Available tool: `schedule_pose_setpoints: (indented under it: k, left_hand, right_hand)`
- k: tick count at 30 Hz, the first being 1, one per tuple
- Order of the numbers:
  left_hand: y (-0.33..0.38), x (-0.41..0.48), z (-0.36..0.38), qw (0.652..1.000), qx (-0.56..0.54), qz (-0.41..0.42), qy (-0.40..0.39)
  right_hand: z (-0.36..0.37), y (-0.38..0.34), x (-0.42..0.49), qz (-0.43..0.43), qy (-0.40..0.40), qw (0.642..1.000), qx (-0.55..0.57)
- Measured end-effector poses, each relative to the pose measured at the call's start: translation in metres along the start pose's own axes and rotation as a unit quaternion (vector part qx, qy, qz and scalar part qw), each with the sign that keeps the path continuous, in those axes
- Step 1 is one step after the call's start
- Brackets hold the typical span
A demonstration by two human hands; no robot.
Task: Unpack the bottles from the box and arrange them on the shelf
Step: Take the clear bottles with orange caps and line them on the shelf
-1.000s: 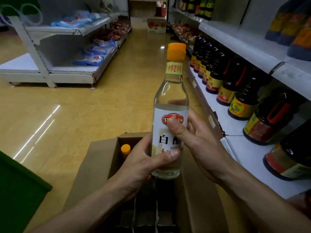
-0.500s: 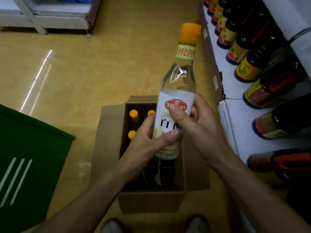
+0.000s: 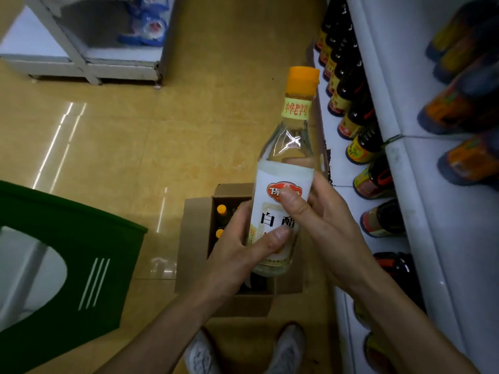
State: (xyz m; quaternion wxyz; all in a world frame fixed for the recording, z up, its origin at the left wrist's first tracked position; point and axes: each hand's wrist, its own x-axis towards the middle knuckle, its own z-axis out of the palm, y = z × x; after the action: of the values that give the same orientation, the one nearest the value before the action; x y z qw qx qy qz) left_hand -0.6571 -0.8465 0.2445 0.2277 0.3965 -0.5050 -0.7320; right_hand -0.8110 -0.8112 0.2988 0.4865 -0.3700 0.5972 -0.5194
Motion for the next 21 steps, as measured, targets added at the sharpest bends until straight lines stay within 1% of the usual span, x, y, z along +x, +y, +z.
schedule_pose_setpoints:
  k: [5,10,15,21]
  left_hand:
    - [0.076,-0.034,0.02,1.0,-0.006,0.011,0.011]
    - [0.139,-0.073,0.037,1.0,-0.003,0.001,0.023]
    - [0.186,-0.106,0.056,0.999,0.002,-0.007,0.035]
    - [0.245,-0.135,0.079,0.999,0.001,-0.013,0.036]
  right_hand:
    - [-0.003,-0.078,-0.019,-0.006,-0.018,1.0,0.004]
    - [-0.001,-0.144,-0.043,0.004,-0.023,1.0,0.01]
    - [-0.002,-0.194,-0.07,0.015,-0.022,1.0,0.007]
    - [-0.011,-0.258,-0.093,0.005,-0.02,1.0,0.02]
